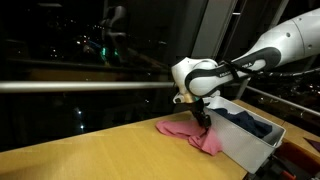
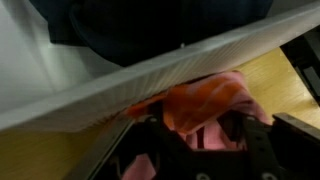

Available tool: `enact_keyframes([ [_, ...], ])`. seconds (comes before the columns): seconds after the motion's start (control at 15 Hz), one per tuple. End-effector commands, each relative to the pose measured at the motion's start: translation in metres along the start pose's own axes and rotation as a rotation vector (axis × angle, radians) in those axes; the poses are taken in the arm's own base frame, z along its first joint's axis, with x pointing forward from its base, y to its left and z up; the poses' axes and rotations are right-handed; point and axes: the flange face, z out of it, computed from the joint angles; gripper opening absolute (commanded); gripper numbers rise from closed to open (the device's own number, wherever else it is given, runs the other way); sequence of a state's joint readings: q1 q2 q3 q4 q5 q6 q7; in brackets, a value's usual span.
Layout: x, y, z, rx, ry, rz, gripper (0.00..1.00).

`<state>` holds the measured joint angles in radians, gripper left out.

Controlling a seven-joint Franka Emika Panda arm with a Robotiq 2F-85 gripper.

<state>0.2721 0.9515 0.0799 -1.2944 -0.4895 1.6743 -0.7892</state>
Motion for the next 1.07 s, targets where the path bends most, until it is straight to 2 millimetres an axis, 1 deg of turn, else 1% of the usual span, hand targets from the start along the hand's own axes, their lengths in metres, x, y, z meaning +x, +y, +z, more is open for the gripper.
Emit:
enact_keyframes([
  [0.0,0.001,-0.002,-0.021,-0.018,0.004,0.002,0.27],
  [0.07,0.003,-0.006,-0.032,-0.028,0.012,-0.002,0.2],
  [0.13,0.004,-0.009,-0.043,-0.041,0.022,-0.007,0.12],
  [0.27,0.004,-0.018,-0.068,-0.071,0.044,-0.016,0.0],
  [0.4,0.001,-0.029,-0.095,-0.104,0.063,-0.016,0.0],
  [0.47,-0.005,-0.034,-0.11,-0.123,0.069,-0.013,0.0],
  [0.6,-0.013,-0.038,-0.13,-0.138,0.075,-0.012,0.0],
  [0.67,-0.016,-0.039,-0.134,-0.138,0.073,-0.015,0.0],
  [0.73,-0.017,-0.039,-0.136,-0.135,0.066,-0.02,0.26],
  [0.8,-0.015,-0.037,-0.131,-0.131,0.061,-0.032,0.28],
  [0.87,-0.013,-0.035,-0.126,-0.123,0.057,-0.048,0.34],
  [0.93,-0.01,-0.033,-0.118,-0.112,0.054,-0.064,0.42],
  [1.0,-0.006,-0.031,-0.11,-0.1,0.055,-0.082,0.48],
])
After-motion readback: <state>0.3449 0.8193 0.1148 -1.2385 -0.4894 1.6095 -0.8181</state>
